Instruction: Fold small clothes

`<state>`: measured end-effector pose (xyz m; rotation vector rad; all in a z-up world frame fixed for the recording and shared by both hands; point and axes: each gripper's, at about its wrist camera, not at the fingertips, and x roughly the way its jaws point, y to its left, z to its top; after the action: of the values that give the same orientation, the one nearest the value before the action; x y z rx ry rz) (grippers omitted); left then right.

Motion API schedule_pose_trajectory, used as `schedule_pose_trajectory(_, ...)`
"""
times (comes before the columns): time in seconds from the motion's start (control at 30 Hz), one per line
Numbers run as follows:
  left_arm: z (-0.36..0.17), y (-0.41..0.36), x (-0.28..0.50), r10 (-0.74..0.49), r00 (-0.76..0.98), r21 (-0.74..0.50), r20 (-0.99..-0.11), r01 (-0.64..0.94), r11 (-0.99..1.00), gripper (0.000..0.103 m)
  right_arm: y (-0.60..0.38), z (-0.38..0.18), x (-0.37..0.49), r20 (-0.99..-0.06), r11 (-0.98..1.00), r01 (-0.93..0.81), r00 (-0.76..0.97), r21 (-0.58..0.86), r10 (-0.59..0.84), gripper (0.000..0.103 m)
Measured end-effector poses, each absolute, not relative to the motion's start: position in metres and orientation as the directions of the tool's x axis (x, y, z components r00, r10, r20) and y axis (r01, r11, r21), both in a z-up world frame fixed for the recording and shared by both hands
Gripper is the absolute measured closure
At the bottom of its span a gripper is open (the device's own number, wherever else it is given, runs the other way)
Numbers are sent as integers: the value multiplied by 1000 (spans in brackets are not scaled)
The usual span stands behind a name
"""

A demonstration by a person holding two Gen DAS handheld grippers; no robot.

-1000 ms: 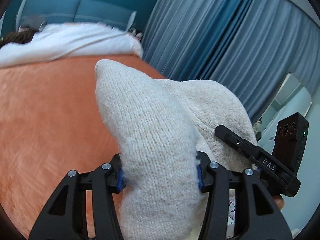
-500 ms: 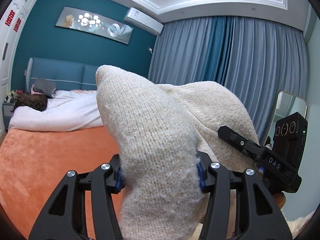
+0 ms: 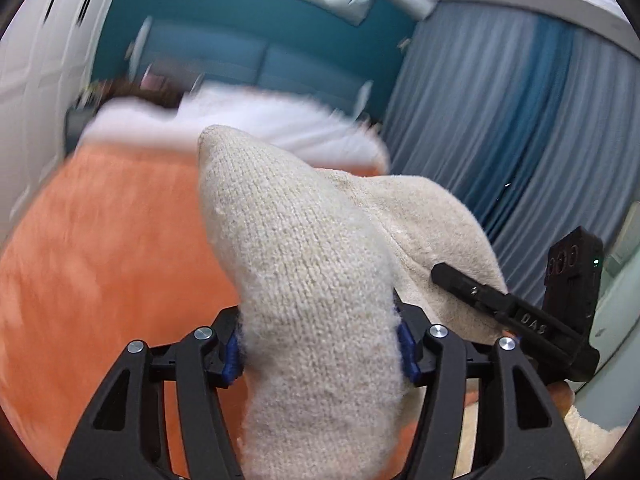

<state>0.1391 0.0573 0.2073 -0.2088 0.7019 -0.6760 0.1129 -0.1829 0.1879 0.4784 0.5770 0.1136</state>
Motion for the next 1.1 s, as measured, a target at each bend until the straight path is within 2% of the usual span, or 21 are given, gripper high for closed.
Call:
schedule_pose_trajectory(0.07,128,68,155,-564,502,-428,-655,368,825,45,-190,103,133,-698,871,177,679,458,229,57)
schedule_pose_trajectory(0.1,93,78,156,-525,469,-437,-710,292,851,47,-193,79,132,-745,868,229,633,442,212,60)
schedule_pose_trajectory(0.13,71,90,151,-521,442,-460,-730,247,853,48,-199,64,122,-758,860,262,622,437,196,62)
schedule_pose_trajectory(0.2,58,116,145,-552,446,-528,-705,190,828,46,-208,67,103,-727,848,257,658,463,196,61)
schedule_pose_trajectory(0.23,62,129,144,-565,465,-556,-682,172,813,39,-212,73,98,-713,852,247,675,462,191,51)
schedule_pose_trajectory(0.27,67,138,148,-566,485,-569,-667,159,807,29,-213,79,98,-705,858,235,684,457,188,36)
schedule_pose_trajectory(0.33,75,146,159,-562,523,-583,-641,145,799,17,-214,85,110,-712,869,218,675,444,194,27)
schedule_pose_trajectory(0.4,74,138,180,-589,500,-598,-635,165,785,12,-210,77,129,-734,868,201,637,453,236,26)
schedule_pose_trajectory(0.47,61,119,198,-594,435,-583,-677,175,793,11,-207,57,147,-772,868,214,583,448,255,26)
schedule_pose_trajectory(0.53,35,106,209,-546,375,-533,-749,150,833,12,-202,31,161,-812,869,244,524,431,256,25)
schedule_pose_trajectory(0.6,18,102,210,-586,333,-580,-738,130,804,19,-196,13,171,-830,859,260,483,440,279,25)
schedule_pose_trajectory(0.63,16,102,210,-621,328,-620,-712,122,775,31,-192,11,173,-832,864,253,481,435,277,34)
schedule_pose_trajectory(0.67,20,102,211,-624,340,-625,-704,123,771,43,-188,15,175,-830,876,228,486,425,276,52)
schedule_pose_trajectory(0.7,26,101,208,-632,345,-626,-694,145,766,50,-185,22,177,-826,886,206,494,415,272,63)
schedule_pose_trajectory(0.77,52,101,209,-651,378,-629,-658,199,751,60,-183,53,177,-783,890,155,554,429,281,72)
schedule_pose_trajectory(0.87,96,103,207,-678,451,-623,-580,290,726,61,-182,103,175,-693,897,57,656,439,297,74)
schedule_pose_trajectory(0.93,110,102,213,-670,481,-609,-565,305,732,58,-188,113,178,-675,900,39,675,435,297,71)
schedule_pose_trajectory(1.0,100,96,220,-622,484,-547,-615,307,779,53,-200,95,190,-706,906,76,655,417,269,61)
schedule_pose_trajectory(1.03,86,92,224,-581,478,-504,-659,293,813,52,-208,73,199,-749,915,115,618,387,239,60)
schedule_pose_trajectory(1.1,54,85,228,-477,445,-418,-758,230,879,60,-223,37,208,-856,936,237,506,260,109,64)
